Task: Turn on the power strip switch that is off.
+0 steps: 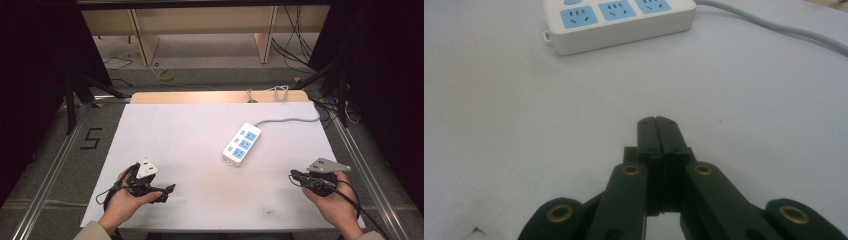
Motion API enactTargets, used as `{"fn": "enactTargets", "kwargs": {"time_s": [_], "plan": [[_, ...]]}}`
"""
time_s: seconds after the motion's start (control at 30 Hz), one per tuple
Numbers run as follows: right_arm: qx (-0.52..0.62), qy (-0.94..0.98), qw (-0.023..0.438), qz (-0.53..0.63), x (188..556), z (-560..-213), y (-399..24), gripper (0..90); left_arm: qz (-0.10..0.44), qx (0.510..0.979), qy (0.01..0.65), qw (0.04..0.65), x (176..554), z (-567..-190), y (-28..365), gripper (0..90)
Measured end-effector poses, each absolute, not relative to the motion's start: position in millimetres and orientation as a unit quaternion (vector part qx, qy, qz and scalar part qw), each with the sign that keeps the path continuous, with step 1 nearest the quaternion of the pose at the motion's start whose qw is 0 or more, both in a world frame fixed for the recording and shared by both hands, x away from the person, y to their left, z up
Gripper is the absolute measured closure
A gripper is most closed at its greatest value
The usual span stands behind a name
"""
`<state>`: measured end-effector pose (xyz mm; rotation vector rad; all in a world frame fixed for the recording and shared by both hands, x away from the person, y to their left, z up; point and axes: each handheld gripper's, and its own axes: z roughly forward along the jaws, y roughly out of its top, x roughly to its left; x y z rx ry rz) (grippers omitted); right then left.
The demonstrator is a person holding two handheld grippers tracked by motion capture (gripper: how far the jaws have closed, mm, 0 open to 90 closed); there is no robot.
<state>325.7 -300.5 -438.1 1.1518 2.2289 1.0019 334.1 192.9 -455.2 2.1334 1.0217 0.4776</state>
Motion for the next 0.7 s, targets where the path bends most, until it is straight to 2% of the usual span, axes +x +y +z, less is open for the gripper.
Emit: {"fn": "enactTargets", "kwargs": {"time_s": [0.7], "plan": [[0.417,0.804,0.218,0.363,340,-433,-296,90.0,0.184,0.826,0.397,0.355,334,-455,193,11.5]]}}
